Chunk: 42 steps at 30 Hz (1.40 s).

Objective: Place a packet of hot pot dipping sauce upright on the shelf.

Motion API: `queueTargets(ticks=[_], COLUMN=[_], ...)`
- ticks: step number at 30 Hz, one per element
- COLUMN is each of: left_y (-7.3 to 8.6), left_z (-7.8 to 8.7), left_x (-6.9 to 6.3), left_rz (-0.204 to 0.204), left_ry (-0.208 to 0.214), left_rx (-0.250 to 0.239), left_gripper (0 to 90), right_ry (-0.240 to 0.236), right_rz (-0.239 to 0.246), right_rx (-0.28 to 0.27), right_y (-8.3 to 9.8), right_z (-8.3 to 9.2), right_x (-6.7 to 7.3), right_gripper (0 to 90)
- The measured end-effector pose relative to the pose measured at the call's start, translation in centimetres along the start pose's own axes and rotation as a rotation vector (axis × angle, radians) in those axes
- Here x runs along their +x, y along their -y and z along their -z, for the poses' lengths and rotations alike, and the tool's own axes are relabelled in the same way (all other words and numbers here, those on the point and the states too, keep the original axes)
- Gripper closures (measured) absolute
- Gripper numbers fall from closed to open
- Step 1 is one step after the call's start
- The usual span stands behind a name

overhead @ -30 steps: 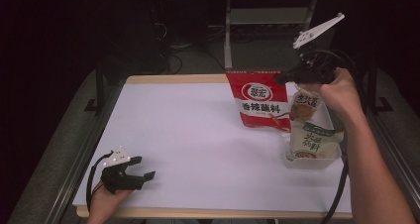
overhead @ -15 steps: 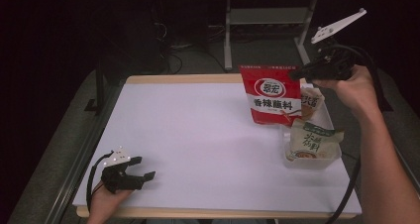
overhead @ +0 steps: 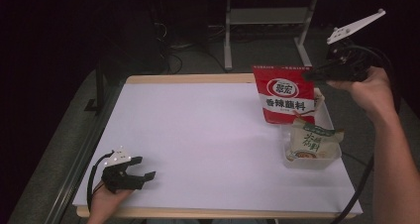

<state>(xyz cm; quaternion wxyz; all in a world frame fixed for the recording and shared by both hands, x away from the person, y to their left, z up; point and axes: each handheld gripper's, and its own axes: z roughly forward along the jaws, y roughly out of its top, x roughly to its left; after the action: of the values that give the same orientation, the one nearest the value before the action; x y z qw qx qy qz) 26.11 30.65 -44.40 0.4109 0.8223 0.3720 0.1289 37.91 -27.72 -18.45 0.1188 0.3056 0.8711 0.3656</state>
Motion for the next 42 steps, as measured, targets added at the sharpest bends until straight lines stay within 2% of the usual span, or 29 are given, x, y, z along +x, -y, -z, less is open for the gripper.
queueTargets(ticks=[3,8,30,36,42], left_y=[0.0,0.1,0.1,0.1,0.1], left_z=[0.1,0.0,0.0,-0.1,-0.1], left_x=[0.0,-0.1,-0.1,-0.2,-0.2], left_rz=[0.003,0.014,0.014,0.013,0.014], left_ry=[-0.001,-0.001,-0.009,-0.006,-0.006], left_rx=[-0.007,-0.004,0.002,0.004,0.003], left_gripper=[19.5,19.5,19.6,19.5,19.5], right_ry=[0.006,0.02,0.06,0.058,0.039], right_rz=[-0.012,-0.007,-0.043,-0.055,-0.077], right_rx=[-0.003,0.007,-0.014,-0.005,0.004], right_y=[0.5,1.0,3.2,3.8,4.5], right_z=[0.7,1.1,3.9,3.5,2.3], right_x=[-0.2,-0.3,-1.0,-1.3,-1.7], right_gripper=[90.0,90.0,90.0,90.0,90.0])
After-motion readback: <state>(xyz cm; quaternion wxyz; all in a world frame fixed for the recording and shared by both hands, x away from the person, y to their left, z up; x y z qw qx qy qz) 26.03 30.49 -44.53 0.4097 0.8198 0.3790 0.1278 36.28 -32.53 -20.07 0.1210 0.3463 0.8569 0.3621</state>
